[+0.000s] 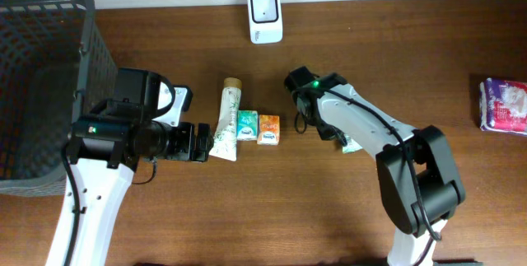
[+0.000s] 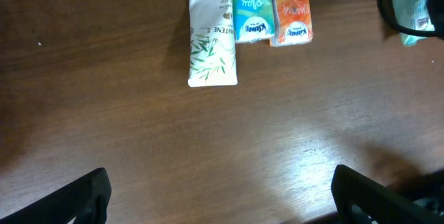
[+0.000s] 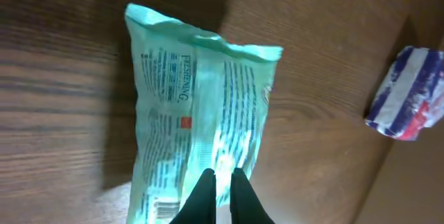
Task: Scan the item barcode
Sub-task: 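Grasp the green wipes pouch with the right gripper and lift it, then hold the green pouch up in front of the white scanner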
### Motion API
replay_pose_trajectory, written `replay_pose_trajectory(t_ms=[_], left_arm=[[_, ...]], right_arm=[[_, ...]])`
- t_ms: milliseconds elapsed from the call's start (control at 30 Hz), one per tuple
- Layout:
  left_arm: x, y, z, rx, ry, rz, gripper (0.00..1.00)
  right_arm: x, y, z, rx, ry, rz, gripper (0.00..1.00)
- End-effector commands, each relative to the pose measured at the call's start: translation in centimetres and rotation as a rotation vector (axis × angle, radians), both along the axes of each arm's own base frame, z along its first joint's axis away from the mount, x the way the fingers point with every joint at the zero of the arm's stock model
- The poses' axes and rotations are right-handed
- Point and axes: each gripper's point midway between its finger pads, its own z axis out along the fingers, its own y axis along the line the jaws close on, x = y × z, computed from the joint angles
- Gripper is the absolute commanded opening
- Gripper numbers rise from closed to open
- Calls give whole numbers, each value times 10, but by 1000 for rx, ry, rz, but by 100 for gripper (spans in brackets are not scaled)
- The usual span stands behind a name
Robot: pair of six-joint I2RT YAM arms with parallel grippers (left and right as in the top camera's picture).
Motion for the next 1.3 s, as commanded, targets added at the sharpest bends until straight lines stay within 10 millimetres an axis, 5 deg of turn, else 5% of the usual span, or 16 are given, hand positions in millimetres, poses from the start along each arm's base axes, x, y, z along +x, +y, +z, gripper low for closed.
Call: replay_pose_trajectory(t_ms=[0,33,100,467,667,767,867,900,967,1067,1133,1267], left_arm=[[0,-1,2,3,-14,-25,99],[0,-1,2,3,-14,-25,99],[0,-1,2,3,-14,-25,99],[0,-1,2,3,-14,-25,99],[0,-1,2,3,-14,-25,99],[0,-1,2,3,-14,-25,99],[0,-1,2,3,-14,-25,99],[0,-1,2,3,-14,-25,99],[0,-1,2,3,-14,-25,99],[0,-1,2,3,-14,-25,99],[0,-1,2,3,-14,-25,99],[0,-1,2,3,-14,-25,99]], right_arm=[[-3,15,-13,97,26,-11,13],[-3,24,-17,150,33,-12,22],[3,40,-23,241,15,-11,58],[6,17,-19,114,-30,-20,61],[-2,4,-48,72,-79,-25,61],[-8,-15,-58,51,-73,-63,47],[-10,-34,-65,114,-44,-149,9],[-11,-32,-69,171,-23,-171,4],[-7,-12,-64,297,14,-184,4],[22,51,-9,618,47,-148,4],[29,112,22,941,109,8,4],[15,139,16,1122,186,27,4]])
